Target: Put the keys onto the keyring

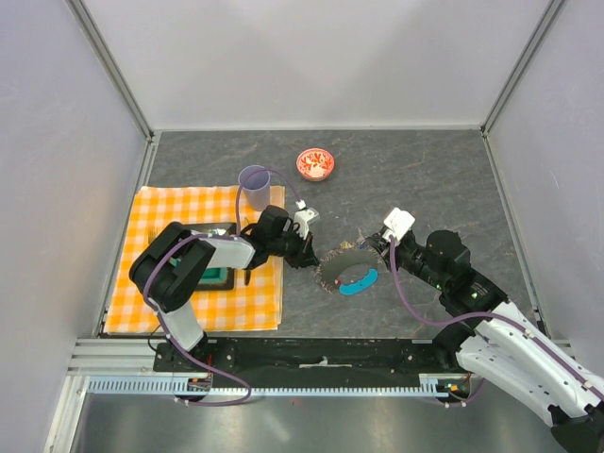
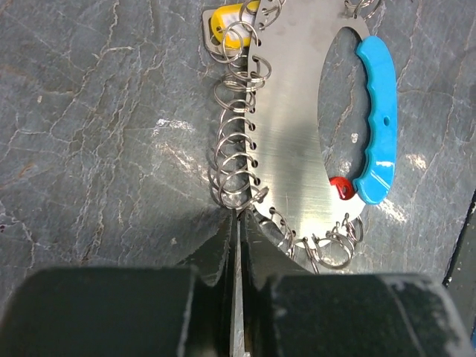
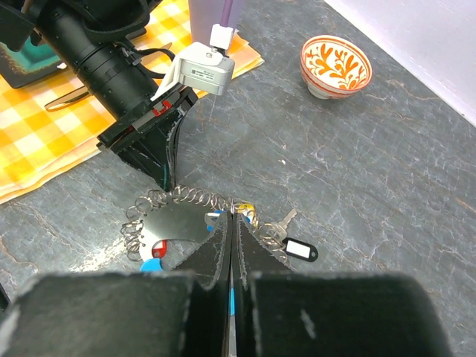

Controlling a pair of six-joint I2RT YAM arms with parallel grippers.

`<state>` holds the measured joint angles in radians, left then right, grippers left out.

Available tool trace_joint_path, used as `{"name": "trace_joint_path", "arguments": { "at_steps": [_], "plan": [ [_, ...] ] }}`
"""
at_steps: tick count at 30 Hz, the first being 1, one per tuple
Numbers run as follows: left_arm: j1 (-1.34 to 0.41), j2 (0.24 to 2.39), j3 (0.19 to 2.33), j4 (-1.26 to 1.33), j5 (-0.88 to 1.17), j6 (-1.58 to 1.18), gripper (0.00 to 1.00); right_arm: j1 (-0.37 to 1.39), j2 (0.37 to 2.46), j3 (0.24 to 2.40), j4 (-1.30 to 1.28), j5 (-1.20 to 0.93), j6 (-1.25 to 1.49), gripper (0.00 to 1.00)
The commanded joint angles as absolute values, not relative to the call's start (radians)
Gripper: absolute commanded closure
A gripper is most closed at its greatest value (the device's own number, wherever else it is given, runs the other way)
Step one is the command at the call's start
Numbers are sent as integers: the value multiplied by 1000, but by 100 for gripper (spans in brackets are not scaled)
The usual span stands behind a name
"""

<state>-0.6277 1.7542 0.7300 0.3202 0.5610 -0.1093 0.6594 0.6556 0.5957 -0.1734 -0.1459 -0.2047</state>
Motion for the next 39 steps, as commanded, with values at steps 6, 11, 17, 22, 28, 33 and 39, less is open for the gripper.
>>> {"name": "trace_joint_path", "arguments": {
  "at_steps": [6, 11, 17, 22, 28, 33, 39],
  "plan": [
    [-632, 1695, 715, 344, 629, -89, 98, 664, 655, 597, -127, -169, -189, 100],
    [-656, 1657, 695, 374, 603, -95, 98, 664, 653, 597, -126, -169, -187, 100],
    [-689, 1686, 733, 270, 490, -54, 97, 663, 658, 595, -126, -170, -186, 100],
    [-729, 1689, 793, 131, 313, -25, 98, 664, 660, 595, -126, -170, -186, 100],
    [-811, 1664, 880, -58, 137, -8, 98, 664, 661, 597, -124, -169, -187, 100],
    [-862, 1658, 900, -87, 31, -5, 98, 664, 657, 597, -126, -167, -186, 100],
    [-903, 1704, 911, -74, -90, -6, 98, 664, 652, 595, -126, -161, -184, 100]
  ]
}}
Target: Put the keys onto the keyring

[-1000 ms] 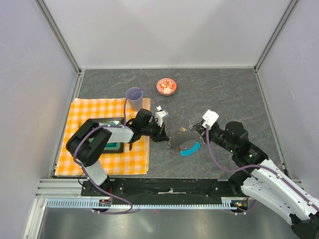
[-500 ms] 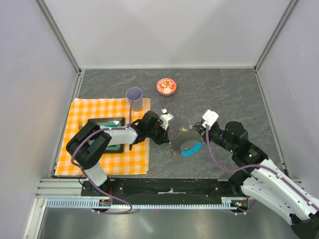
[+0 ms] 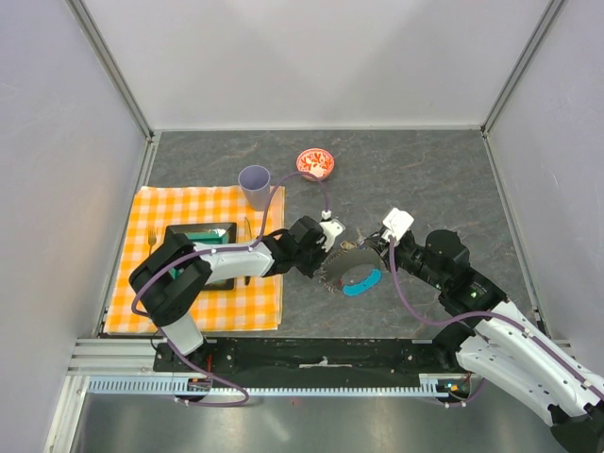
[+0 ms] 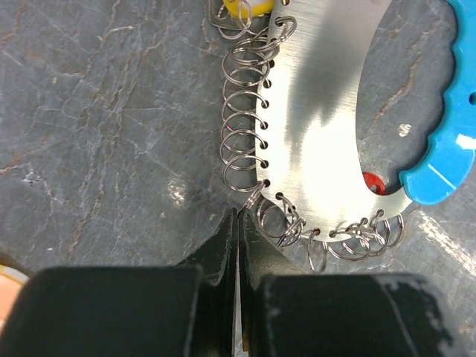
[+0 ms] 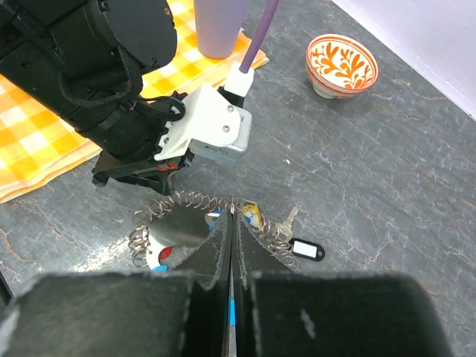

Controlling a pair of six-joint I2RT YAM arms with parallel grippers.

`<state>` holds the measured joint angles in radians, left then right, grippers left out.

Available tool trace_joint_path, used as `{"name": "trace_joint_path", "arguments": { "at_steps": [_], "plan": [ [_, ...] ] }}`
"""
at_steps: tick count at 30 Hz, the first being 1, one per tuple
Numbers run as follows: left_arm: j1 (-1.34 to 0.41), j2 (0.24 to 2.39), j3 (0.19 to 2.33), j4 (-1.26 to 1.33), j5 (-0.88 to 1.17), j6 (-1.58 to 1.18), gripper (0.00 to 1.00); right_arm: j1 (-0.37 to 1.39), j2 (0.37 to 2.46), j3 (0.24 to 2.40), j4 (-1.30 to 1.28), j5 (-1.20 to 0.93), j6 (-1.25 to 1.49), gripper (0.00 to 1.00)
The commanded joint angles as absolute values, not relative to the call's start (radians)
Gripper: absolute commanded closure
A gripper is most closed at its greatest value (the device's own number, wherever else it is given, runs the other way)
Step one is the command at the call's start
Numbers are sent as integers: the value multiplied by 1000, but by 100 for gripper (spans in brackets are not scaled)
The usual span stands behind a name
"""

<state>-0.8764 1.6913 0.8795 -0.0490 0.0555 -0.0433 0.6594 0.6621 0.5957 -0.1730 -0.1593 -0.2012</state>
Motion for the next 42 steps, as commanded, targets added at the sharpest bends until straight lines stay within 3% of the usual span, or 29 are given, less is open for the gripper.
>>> {"name": "trace_joint_path", "arguments": {
  "at_steps": [1, 6, 15, 20, 26, 33, 37, 42],
  "plan": [
    [-920, 1712, 914, -74, -112, -3, 98, 664, 652, 595, -124, -161, -184, 100],
    [-925, 1740, 905, -34, -94, -12, 98, 664, 650, 595, -126, -161, -184, 100],
    [-920, 1710, 848, 61, -22, -26, 88, 664, 652, 595, -126, -161, -184, 100],
    [-907, 1707, 825, 92, 20, -34, 77, 664, 650, 595, -127, -161, -184, 100],
    [-887, 1698, 804, 117, 58, -35, 74, 664, 652, 595, -127, -163, -183, 100],
    [-854, 1709, 778, 164, 120, -40, 82, 664, 657, 595, -126, -166, -183, 100],
    [-845, 1697, 764, 189, 152, -43, 98, 664, 661, 595, -127, -166, -183, 100],
    [-844, 1643, 738, 207, 158, -38, 98, 664, 667, 595, -126, -173, -181, 100]
  ]
}}
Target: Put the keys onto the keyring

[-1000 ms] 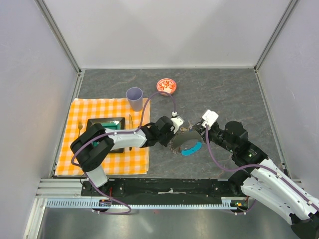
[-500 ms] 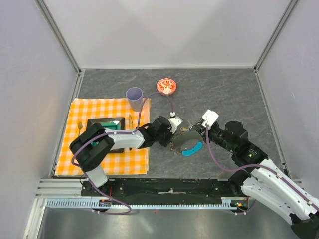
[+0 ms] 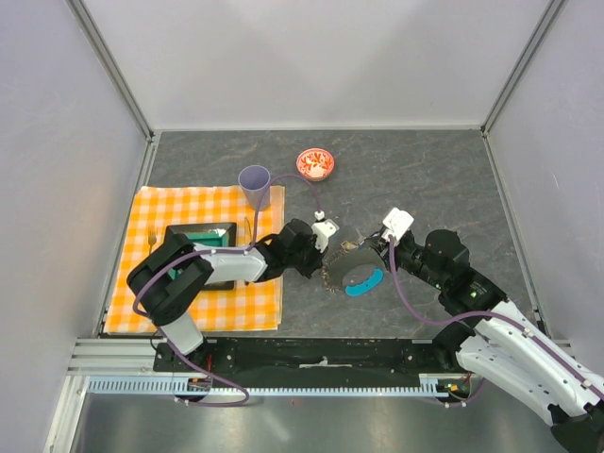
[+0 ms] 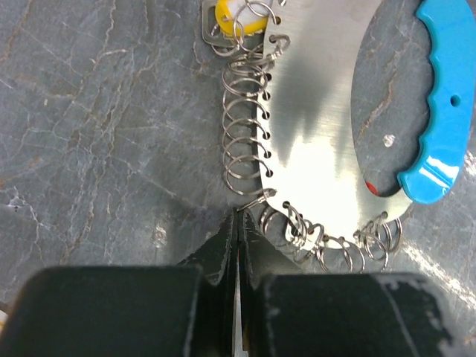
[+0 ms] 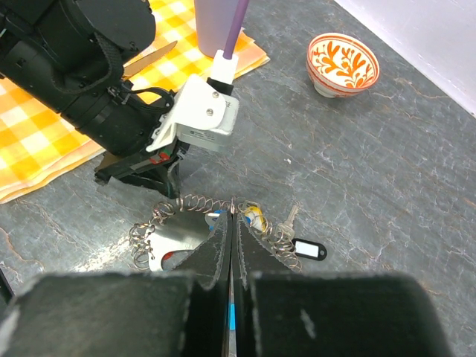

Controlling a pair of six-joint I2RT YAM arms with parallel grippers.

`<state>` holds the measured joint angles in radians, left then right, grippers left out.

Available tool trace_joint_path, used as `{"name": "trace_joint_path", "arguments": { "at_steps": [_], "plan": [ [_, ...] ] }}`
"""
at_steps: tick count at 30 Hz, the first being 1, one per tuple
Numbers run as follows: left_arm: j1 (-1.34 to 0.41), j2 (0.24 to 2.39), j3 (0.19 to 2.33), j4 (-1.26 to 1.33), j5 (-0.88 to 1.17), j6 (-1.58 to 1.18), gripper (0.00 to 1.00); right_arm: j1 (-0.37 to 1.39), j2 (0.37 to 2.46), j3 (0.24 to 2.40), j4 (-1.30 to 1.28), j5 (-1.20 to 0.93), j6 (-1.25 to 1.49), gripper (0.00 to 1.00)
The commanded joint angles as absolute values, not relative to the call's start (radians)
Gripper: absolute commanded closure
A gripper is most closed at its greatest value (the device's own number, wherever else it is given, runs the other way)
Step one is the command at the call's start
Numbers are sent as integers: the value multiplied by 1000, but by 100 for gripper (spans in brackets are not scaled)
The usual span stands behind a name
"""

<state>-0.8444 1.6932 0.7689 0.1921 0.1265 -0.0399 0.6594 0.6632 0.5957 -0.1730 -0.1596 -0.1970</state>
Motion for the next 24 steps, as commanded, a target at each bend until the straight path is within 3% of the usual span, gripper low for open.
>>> {"name": "trace_joint_path", "arguments": {
  "at_steps": [1, 11, 24],
  "plan": [
    [-844, 1620, 733, 212, 161, -34, 98, 663, 669, 595, -127, -176, -181, 100],
    [-844, 1526, 664, 359, 221, 24, 98, 664, 683, 597, -130, -196, -178, 100],
    [-844, 1588, 604, 497, 276, 69, 98, 664, 807, 618, -178, -275, -221, 100]
  ]
}}
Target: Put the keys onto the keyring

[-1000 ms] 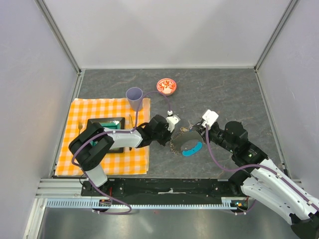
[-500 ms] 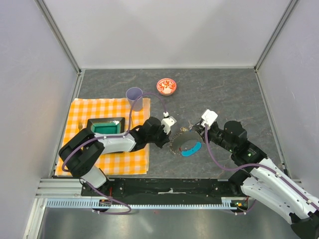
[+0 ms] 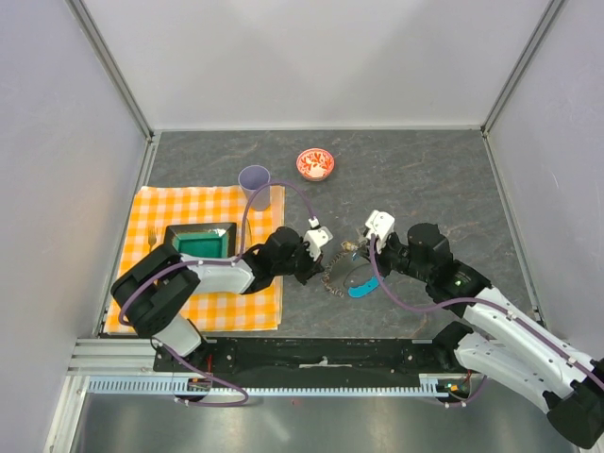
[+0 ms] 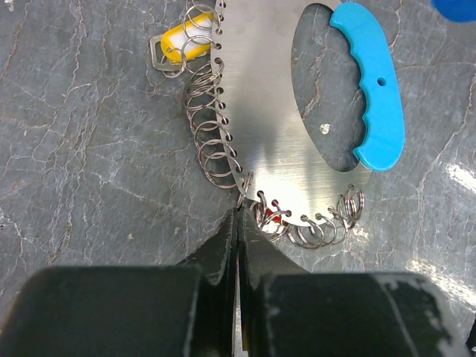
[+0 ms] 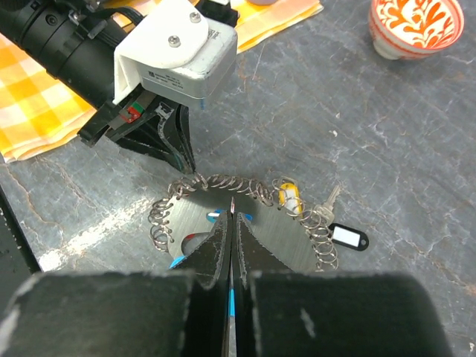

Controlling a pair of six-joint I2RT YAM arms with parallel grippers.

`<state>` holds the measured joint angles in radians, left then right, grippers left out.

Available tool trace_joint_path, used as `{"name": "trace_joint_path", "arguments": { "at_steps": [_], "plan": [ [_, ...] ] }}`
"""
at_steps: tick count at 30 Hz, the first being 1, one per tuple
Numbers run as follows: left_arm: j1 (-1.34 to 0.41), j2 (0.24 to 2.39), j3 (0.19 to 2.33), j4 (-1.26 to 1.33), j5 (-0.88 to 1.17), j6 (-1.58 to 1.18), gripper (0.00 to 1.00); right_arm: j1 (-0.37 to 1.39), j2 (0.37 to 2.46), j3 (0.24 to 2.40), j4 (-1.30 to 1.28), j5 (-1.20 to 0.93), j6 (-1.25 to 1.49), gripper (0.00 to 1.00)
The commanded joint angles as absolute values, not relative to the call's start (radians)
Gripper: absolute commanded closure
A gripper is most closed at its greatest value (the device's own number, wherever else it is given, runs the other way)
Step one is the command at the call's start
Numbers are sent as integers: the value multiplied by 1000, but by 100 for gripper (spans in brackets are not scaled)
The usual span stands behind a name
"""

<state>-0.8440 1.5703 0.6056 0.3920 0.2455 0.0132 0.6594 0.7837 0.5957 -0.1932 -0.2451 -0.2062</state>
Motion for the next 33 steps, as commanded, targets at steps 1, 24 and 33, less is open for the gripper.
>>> {"name": "trace_joint_path", "arguments": {
  "at_steps": [1, 24, 33],
  "plan": [
    [-842, 1595, 606, 491, 278, 75, 98, 664, 810, 618, -178, -270, -224, 100],
    [-842, 1675, 684, 331, 307, 117, 79, 666, 818, 615, -179, -242, -227, 100],
    [-842, 1684, 686, 334, 307, 112, 83, 664, 821, 615, -178, -245, -225, 100]
  ]
}}
